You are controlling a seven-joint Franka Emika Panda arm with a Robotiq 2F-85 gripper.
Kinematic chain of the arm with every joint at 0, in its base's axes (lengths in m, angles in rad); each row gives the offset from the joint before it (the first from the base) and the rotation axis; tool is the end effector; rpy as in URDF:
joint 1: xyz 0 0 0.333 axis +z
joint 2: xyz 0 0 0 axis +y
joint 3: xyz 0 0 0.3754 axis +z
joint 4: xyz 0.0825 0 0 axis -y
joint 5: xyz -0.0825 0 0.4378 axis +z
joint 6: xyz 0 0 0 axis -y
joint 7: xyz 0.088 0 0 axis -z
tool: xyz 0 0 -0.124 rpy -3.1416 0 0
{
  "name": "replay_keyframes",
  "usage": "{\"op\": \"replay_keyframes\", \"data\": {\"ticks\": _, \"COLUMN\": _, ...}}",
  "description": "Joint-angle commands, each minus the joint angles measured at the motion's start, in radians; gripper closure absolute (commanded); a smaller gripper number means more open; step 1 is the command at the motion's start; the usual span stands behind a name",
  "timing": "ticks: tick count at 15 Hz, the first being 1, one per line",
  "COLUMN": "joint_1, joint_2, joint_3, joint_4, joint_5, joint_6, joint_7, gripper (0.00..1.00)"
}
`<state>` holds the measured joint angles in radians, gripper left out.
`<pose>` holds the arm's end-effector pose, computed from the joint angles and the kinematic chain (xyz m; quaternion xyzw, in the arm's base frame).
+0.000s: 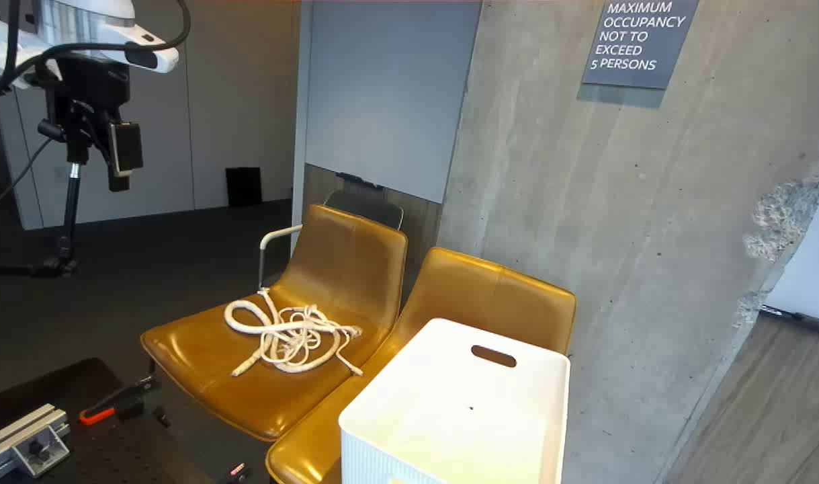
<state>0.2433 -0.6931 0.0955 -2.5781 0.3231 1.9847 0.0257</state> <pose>0.3377 0.1479 0.5042 -0.9876 -0.0882 -0.0286 0.1269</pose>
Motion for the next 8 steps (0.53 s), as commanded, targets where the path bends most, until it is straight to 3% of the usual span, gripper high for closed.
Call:
{"op": "replay_keyframes", "data": {"ticks": 1, "joint_1": -0.013, "joint_2": -0.001, "joint_3": 0.01, "joint_4": 0.003, "joint_5": 0.007, "joint_6": -0.005, "joint_7": -0.007, "gripper": 0.0}}
{"op": "replay_keyframes", "data": {"ticks": 8, "joint_1": -0.002, "joint_2": 0.105, "joint_3": 0.024, "joint_4": 0.009, "joint_5": -0.044, "joint_6": 0.12, "joint_7": -0.129, "gripper": 0.0}}
